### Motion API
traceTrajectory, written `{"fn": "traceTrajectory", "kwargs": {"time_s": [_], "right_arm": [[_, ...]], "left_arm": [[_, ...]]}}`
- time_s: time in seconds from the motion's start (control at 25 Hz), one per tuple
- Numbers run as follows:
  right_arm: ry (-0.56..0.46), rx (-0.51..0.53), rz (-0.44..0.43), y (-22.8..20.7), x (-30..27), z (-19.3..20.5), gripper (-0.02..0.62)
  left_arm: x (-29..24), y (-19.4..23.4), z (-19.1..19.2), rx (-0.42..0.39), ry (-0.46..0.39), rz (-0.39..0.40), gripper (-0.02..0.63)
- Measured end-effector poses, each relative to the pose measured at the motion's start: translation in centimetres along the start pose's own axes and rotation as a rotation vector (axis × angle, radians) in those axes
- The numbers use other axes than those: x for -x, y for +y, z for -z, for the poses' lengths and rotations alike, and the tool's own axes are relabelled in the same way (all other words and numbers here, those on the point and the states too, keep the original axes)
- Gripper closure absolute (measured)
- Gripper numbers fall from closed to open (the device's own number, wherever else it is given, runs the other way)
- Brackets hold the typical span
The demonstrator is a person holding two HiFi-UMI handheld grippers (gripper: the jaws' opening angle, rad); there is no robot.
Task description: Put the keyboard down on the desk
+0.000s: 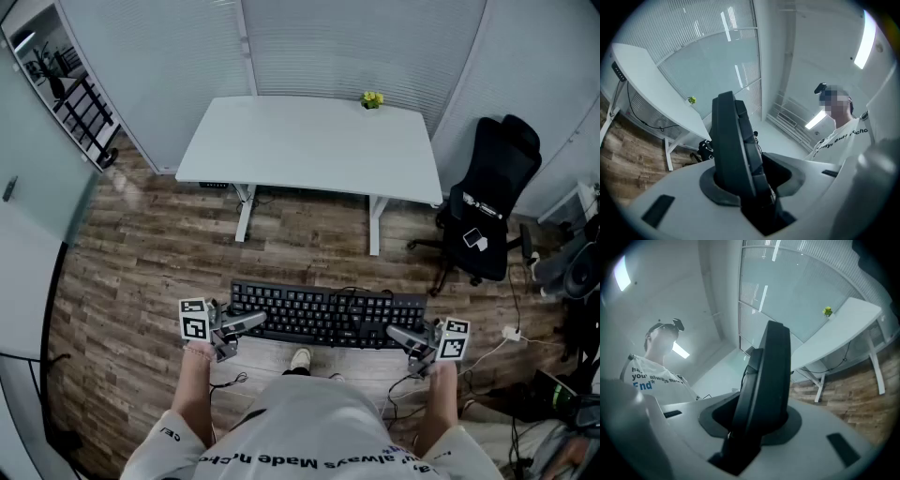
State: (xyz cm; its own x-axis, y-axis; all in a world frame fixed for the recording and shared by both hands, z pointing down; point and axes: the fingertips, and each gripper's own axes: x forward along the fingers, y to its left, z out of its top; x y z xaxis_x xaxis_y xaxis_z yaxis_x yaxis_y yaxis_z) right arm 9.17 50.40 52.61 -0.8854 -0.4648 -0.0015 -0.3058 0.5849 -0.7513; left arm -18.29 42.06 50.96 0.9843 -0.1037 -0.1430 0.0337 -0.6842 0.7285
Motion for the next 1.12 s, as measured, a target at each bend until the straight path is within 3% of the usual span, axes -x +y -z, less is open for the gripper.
{"fn": "traceTrajectory", "kwargs": {"time_s": [0.64, 1.12], "right_arm": [[0.01, -0.021, 0.011, -0.1, -6.8, 1.3, 0.446], [0.03, -0.019, 0.002, -2.5, -8.8, -0.7, 0.446]], "left_arm": [[6.5, 2.0, -1.9, 0.013, -0.014, -0.009, 0.445], [6.7, 4.6, -3.6, 0.016, -0.036, -0.026, 0.445]]}}
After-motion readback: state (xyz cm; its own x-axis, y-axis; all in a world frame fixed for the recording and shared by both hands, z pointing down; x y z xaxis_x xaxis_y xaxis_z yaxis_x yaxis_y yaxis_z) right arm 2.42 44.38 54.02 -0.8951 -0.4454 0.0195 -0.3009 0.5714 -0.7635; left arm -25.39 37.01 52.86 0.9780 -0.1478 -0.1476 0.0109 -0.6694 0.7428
